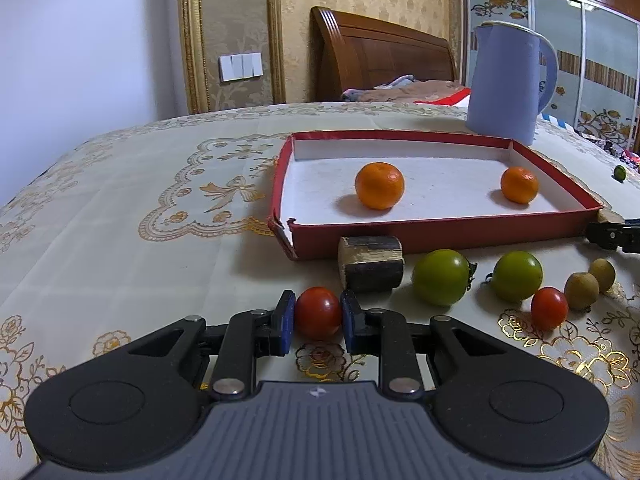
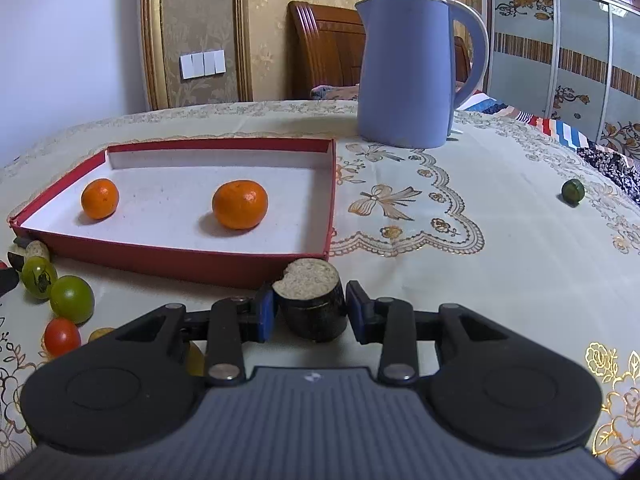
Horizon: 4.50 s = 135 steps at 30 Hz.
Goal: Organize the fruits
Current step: 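Carry the tomato in the left tool while the right tool carries the cylinder over the tray, then open the left tool to drop the tomato while the right tool releases the cylinder, then withdraw both open tools from the tray toward the remaining fruits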
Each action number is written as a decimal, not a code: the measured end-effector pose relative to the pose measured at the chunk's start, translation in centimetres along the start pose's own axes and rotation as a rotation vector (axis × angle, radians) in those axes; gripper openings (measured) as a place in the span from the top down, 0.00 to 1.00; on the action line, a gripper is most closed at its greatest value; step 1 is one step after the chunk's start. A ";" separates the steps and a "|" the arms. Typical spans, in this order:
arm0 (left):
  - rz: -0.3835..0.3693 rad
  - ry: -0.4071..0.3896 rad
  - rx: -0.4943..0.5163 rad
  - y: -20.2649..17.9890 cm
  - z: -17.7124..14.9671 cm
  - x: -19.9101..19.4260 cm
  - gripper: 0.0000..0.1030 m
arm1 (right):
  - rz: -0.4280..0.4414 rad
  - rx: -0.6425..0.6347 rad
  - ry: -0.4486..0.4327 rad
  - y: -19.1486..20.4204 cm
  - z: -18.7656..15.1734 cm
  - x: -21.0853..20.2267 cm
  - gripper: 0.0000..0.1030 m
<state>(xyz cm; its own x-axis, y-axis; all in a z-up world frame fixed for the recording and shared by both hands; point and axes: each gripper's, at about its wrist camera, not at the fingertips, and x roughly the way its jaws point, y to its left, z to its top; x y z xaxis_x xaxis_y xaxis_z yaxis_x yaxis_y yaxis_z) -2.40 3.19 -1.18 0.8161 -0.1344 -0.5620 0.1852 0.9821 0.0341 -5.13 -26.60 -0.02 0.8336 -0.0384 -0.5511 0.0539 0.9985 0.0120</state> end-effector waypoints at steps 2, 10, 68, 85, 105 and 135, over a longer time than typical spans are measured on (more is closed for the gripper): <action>0.006 0.000 -0.005 0.1 0.0 0.0 0.77 | 0.001 0.004 -0.003 0.0 0.0 -0.1 0.67; 0.017 -0.003 -0.033 0.5 0.0 -0.1 0.77 | 0.005 0.004 -0.029 0.1 -0.2 -0.9 0.67; -0.037 0.087 -0.044 -2.4 6.5 6.9 0.77 | 0.117 -0.086 0.001 6.5 5.4 3.8 0.67; -0.014 0.072 -0.023 -2.9 6.7 7.9 0.77 | 0.121 -0.132 -0.019 7.7 4.9 4.6 0.66; -0.011 0.064 -0.031 -2.8 6.7 8.0 0.61 | 0.049 -0.099 -0.046 6.8 5.0 5.2 0.36; -0.062 -0.140 -0.233 1.7 2.2 0.3 0.12 | 0.017 0.000 -0.239 4.1 3.1 0.2 0.06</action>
<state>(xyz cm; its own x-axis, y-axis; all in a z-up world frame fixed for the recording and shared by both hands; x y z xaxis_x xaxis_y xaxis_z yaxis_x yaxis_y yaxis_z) -0.65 4.56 0.48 0.8776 -0.1962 -0.4373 0.1196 0.9732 -0.1966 -3.02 -22.69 2.46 0.9406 -0.0301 -0.3381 0.0388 0.9991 0.0190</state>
